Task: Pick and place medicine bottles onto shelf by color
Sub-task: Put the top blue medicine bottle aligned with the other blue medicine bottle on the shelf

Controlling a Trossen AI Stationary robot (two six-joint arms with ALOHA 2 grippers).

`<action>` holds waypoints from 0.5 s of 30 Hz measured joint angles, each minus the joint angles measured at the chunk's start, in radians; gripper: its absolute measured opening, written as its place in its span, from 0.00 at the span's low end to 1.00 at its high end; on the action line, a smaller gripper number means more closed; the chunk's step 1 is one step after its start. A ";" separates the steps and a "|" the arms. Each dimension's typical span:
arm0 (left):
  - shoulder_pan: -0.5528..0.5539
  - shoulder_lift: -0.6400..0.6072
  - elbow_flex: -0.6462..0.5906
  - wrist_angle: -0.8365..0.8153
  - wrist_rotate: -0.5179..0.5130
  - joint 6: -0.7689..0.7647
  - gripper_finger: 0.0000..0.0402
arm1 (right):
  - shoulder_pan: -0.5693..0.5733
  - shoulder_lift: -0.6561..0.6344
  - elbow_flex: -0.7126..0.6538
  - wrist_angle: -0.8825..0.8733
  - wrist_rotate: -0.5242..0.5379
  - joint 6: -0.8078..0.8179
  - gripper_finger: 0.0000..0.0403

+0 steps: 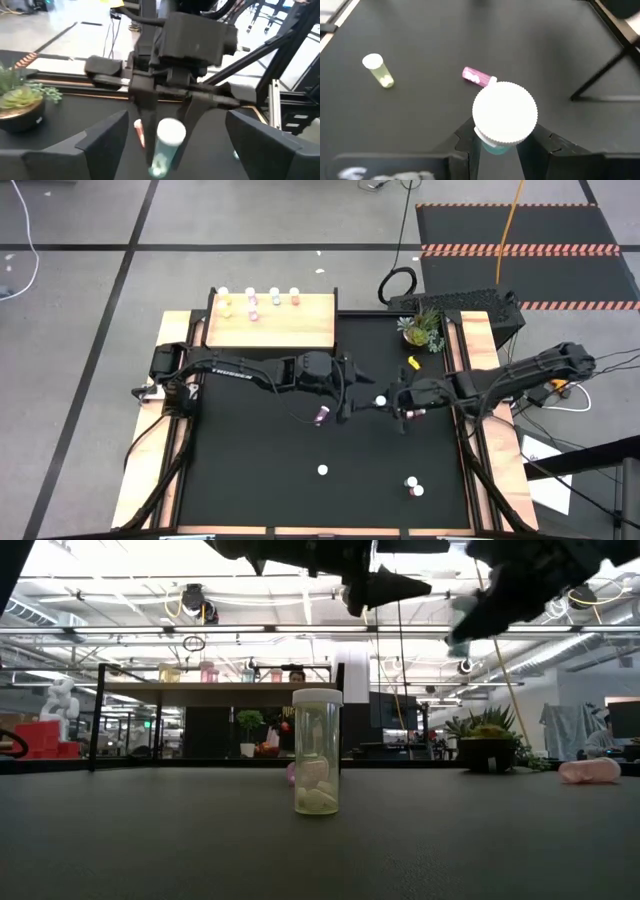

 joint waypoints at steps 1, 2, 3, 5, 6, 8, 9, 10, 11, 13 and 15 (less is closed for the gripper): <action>-0.001 0.000 0.000 -0.001 0.000 -0.003 0.84 | -0.006 0.025 0.020 0.000 -0.012 -0.015 0.24; -0.003 0.000 0.000 -0.003 0.001 -0.007 0.83 | -0.012 0.051 0.041 0.005 -0.019 -0.025 0.24; -0.005 0.000 0.000 -0.006 0.001 -0.010 0.83 | -0.016 0.074 0.063 0.009 -0.019 -0.031 0.24; -0.009 0.000 0.000 -0.023 0.000 -0.001 0.80 | -0.025 0.108 0.098 0.010 -0.019 -0.033 0.24; -0.011 0.000 0.000 -0.036 -0.001 0.013 0.79 | -0.029 0.121 0.115 0.008 -0.019 -0.032 0.24; -0.016 0.000 0.000 -0.062 -0.011 0.033 0.75 | -0.036 0.135 0.147 0.010 -0.019 -0.032 0.24; -0.017 0.000 -0.001 -0.061 -0.020 0.039 0.73 | -0.039 0.136 0.155 0.003 -0.021 -0.033 0.24; -0.019 0.000 -0.001 -0.060 -0.025 0.043 0.70 | -0.042 0.135 0.162 0.002 -0.021 -0.032 0.24; -0.021 0.000 -0.001 -0.058 -0.030 0.049 0.68 | -0.045 0.135 0.168 0.000 -0.022 -0.029 0.24; -0.023 0.000 0.000 -0.057 -0.055 0.059 0.64 | -0.052 0.132 0.171 -0.004 -0.024 -0.029 0.24; -0.023 0.000 0.000 -0.055 -0.066 0.069 0.60 | -0.053 0.127 0.172 -0.007 -0.024 -0.029 0.24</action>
